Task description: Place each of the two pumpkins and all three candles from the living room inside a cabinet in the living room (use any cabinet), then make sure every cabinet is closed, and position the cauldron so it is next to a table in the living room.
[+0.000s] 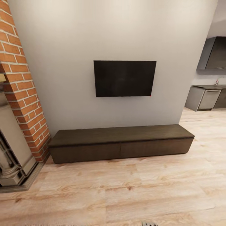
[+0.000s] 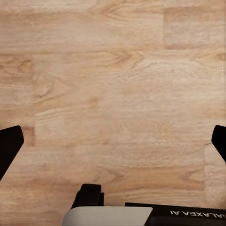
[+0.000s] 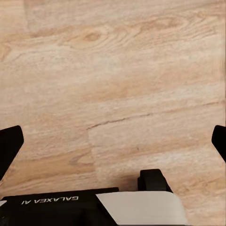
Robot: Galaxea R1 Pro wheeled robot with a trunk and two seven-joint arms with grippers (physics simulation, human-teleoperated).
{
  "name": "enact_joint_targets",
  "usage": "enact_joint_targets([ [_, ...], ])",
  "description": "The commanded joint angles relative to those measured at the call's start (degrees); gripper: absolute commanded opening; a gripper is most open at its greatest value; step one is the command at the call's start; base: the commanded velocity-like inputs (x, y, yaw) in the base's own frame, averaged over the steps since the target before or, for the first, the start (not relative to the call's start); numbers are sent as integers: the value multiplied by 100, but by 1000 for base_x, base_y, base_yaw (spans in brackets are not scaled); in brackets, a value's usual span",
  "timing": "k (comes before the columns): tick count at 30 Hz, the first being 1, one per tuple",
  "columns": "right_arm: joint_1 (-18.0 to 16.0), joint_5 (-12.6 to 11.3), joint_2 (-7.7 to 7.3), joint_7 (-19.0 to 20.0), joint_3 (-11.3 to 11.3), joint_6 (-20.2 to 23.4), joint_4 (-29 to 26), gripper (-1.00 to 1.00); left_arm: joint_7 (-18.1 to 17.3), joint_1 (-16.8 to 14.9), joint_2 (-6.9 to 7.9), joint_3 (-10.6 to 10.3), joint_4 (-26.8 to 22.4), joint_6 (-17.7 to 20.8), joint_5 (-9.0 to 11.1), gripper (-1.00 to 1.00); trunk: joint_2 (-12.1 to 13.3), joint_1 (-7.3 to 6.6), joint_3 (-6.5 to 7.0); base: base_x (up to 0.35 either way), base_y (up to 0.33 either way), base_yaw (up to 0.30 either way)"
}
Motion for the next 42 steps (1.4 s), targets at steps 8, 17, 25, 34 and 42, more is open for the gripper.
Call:
enact_joint_targets([
  [8,2,4,-24,40,4,-572,6,100,0,0,-1,-4,1,0,0,100,322,-176,144,0,0,275],
  [17,-5,-18,-76,44,3,-609,6,100,-8,0,0,-4,1,-20,0,100,362,-198,162,0,0,215],
  [25,-7,-36,-64,5,-5,-595,6,100,-9,0,7,-12,1,-35,-2,100,362,-198,162,0,-201,15],
  [34,-7,-15,-37,-16,3,-601,6,100,-17,0,7,-13,1,-35,-7,100,362,-198,162,100,-259,0],
  [42,-7,2,0,-25,11,-602,6,100,-18,0,7,-13,1,-35,-7,100,362,-198,162,163,-152,0],
])
